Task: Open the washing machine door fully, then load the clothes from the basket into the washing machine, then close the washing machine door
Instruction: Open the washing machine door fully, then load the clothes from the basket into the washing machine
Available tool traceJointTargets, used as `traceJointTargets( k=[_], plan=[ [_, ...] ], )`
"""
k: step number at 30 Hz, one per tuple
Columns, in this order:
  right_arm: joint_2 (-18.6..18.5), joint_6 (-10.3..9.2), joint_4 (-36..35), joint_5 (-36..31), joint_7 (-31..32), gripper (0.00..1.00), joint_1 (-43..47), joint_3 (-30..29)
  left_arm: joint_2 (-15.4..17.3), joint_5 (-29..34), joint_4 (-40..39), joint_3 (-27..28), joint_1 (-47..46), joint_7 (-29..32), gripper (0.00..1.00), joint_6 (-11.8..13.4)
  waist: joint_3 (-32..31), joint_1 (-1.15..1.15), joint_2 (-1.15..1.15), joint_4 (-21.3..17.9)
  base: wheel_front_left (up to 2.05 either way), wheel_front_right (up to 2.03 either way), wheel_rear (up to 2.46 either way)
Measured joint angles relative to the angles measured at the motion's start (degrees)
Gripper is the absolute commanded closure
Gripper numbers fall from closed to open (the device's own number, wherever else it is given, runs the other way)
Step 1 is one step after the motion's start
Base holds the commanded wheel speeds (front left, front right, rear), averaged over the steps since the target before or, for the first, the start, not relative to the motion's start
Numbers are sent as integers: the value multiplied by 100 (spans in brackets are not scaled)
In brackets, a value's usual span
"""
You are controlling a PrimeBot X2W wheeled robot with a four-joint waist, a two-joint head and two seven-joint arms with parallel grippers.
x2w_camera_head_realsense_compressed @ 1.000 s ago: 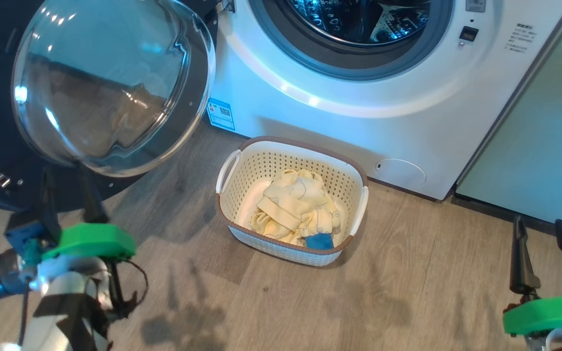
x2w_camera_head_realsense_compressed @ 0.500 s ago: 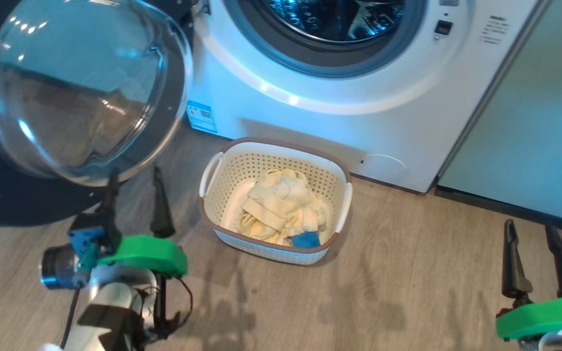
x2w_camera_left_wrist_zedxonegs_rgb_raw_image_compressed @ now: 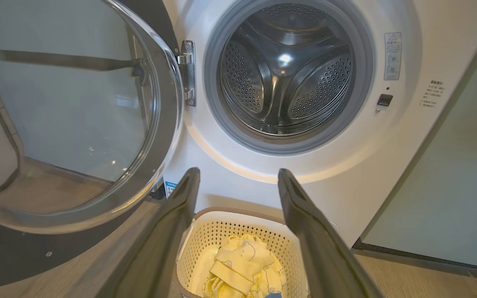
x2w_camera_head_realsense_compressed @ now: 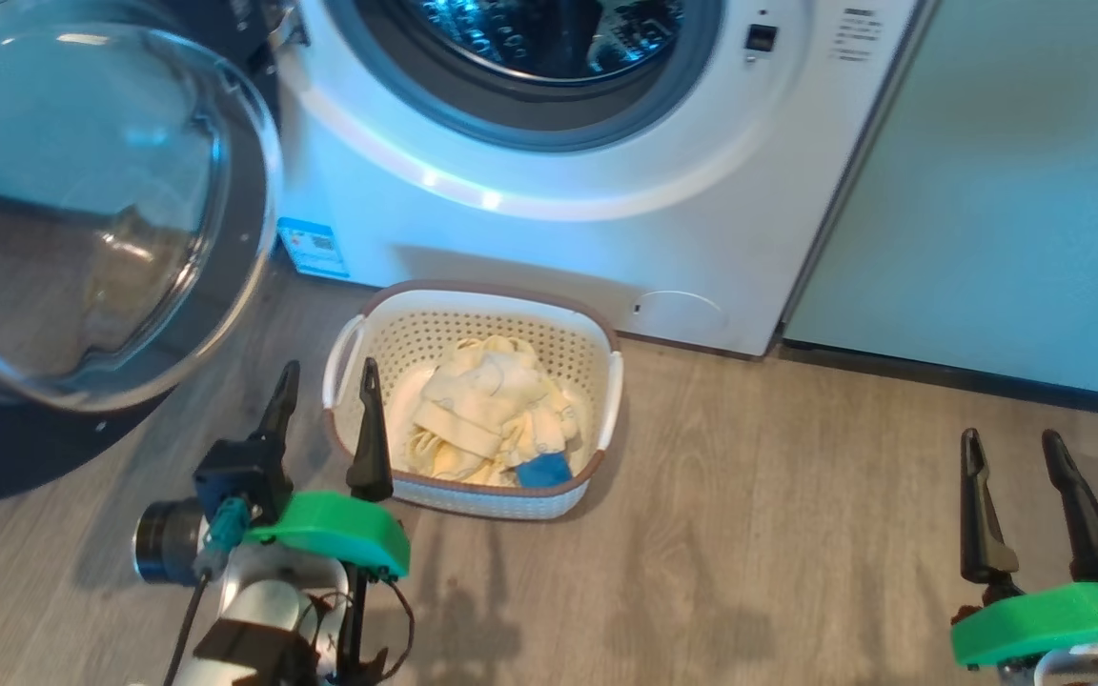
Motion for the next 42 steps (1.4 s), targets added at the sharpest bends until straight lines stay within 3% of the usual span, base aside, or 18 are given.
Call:
traceJointTargets(
  k=[12,42],
  plan=[
    [0,0,-114,-25,-14,0,24,-7,-1,0,62,-127,198,51,0,24,-136,0,0,-370,0,0,0],
    [0,0,-143,-24,-13,0,138,-77,23,-58,58,-301,344,136,0,98,-224,0,0,-401,0,0,0]
  ],
)
